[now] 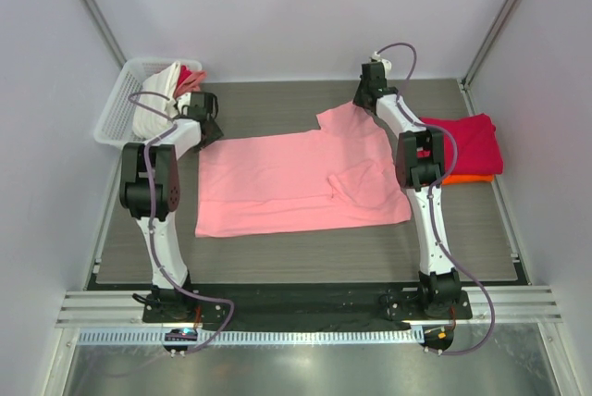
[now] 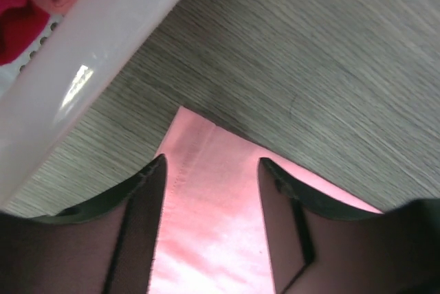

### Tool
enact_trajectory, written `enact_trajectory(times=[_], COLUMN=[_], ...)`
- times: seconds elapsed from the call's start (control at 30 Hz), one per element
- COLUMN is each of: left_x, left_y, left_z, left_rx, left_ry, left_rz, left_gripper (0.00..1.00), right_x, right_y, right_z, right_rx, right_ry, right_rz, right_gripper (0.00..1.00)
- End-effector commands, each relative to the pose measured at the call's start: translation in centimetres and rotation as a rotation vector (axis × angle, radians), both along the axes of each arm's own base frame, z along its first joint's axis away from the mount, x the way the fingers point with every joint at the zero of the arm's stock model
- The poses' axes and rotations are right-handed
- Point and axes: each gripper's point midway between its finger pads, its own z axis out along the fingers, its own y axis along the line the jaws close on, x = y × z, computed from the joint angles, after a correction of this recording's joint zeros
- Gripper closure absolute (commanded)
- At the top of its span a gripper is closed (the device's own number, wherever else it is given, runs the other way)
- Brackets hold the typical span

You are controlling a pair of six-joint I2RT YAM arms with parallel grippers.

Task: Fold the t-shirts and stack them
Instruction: Fold the tshirt

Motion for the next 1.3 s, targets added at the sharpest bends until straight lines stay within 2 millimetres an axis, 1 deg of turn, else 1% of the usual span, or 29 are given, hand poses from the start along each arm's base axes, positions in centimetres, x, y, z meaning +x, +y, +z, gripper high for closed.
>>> enact_trajectory(times=[0.0,0.1,0.17,0.23,0.33,0.37,0.4,0.47,0.57,0.67,0.7,0.77,0.8,0.83,0.93,1.03,1.1,1.13,1.17,1.2,1.23,1.27], left_x=[-0.1,-0.7,-1.0,-1.1,-1.4,-1.0,-1.1,-1.1,-1.1,-1.1,-1.3,-1.2,-1.4,-1.3,-1.3,-0.8,0.0,0.0,0.5,0.7,0.8,1.0], left_y=[1.3,1.4,1.4,1.5,1.7,1.7,1.9,1.9,2.1,2.2,2.3,2.3,2.4,2.4,2.4,2.1,1.3,1.1,1.0,0.4,0.2,0.3], left_z=[0.0,-0.3,-0.9,-0.9,-1.7,-1.4,-2.0,-2.0,-2.7,-3.1,-3.4,-3.2,-3.4,-2.9,-2.3,-2.0,-1.7,-1.5,-1.0,-0.7,-0.3,0.7], left_rx=[0.062,0.062,0.063,0.065,0.078,0.078,0.085,0.083,0.06,0.032,0.027,0.018,0.016,0.016,0.018,0.021,0.037,0.059,0.074,0.105,0.126,0.165], left_ry=[0.039,0.057,0.077,0.098,0.143,0.139,0.161,0.173,0.193,0.203,0.21,0.196,0.201,0.183,0.135,0.118,0.108,0.114,0.102,0.097,0.091,0.077], left_rz=[0.027,0.038,0.043,0.055,0.063,0.065,0.071,0.075,0.075,0.078,0.081,0.079,0.085,0.087,0.089,0.068,0.038,0.023,0.015,0.001,-0.006,-0.011], left_gripper=[0.46,0.49,0.49,0.49,0.49,0.5,0.52,0.55,0.59,0.66,0.71,0.77,0.96,1.0,1.0,1.0,1.0,1.0,1.0,1.0,1.0,1.0], right_x=[-1.1,-1.0,-1.1,-1.2,-1.3,-1.4,-1.3,-1.5,-1.7,-1.8,-1.7,-1.8,-1.8,-1.8,-1.8,-1.8,-1.9,-2.0,-2.0,-2.1,-2.7,-2.5], right_y=[0.4,0.3,0.4,0.4,0.5,0.4,0.4,0.5,0.3,0.3,0.2,0.2,0.3,0.4,0.1,-0.3,-0.4,-0.7,-0.7,-0.8,-0.8,-0.9], right_z=[0.5,0.6,0.5,0.8,0.9,0.9,1.0,1.0,1.1,1.1,1.2,1.2,1.3,1.3,1.6,2.3,2.9,3.7,4.3,4.7,4.4,6.2], right_rx=[0.021,0.034,0.04,0.043,0.053,0.052,0.057,0.061,0.067,0.078,0.077,0.084,0.087,0.088,0.085,0.082,0.093,0.095,0.096,0.095,0.094,0.097], right_ry=[0.03,0.028,0.03,0.027,0.025,0.025,0.021,0.021,0.02,0.018,0.015,0.017,0.013,0.015,0.008,-0.001,-0.007,-0.018,-0.034,-0.044,-0.035,-0.079], right_rz=[0.012,0.012,0.01,0.014,0.013,0.01,0.011,0.014,0.012,0.01,0.01,0.007,0.01,0.011,0.005,-0.001,0.002,-0.004,-0.002,-0.004,-0.005,-0.006], right_gripper=[0.99,0.99,0.99,0.99,0.99,0.99,0.99,0.99,0.99,0.99,0.99,0.99,0.99,0.99,0.99,0.99,0.99,0.99,0.99,0.99,0.99,0.99])
